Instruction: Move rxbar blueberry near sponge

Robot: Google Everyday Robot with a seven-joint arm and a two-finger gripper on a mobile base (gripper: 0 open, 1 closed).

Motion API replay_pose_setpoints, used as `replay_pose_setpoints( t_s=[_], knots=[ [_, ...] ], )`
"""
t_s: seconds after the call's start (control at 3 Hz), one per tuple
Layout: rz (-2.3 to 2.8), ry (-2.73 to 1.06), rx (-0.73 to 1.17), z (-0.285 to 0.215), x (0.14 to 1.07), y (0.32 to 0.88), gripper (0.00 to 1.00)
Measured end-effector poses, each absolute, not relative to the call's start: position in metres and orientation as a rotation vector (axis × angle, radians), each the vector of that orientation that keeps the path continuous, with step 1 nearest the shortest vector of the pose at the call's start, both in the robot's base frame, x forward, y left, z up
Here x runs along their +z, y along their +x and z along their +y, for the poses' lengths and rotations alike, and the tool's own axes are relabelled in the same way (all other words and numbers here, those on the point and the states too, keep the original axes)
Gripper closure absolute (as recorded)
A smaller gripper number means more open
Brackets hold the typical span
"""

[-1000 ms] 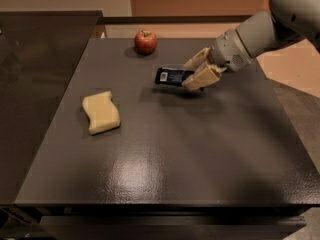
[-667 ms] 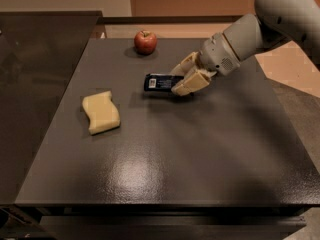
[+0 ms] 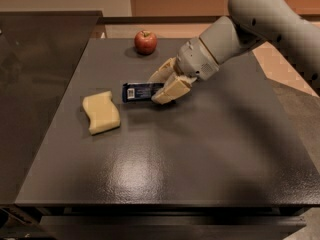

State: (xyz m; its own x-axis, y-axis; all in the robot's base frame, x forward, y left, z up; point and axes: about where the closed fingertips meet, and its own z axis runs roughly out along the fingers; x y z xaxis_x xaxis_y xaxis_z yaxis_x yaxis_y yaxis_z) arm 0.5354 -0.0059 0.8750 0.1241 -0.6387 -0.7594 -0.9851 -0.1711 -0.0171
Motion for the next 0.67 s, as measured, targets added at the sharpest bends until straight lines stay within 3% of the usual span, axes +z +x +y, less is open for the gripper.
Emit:
replay_pose_setpoints(
  t_s=[0.67],
  knots=[
    [1.491,-1.968,0.881,0.030,0.873,0.519,0.59]
  ],
)
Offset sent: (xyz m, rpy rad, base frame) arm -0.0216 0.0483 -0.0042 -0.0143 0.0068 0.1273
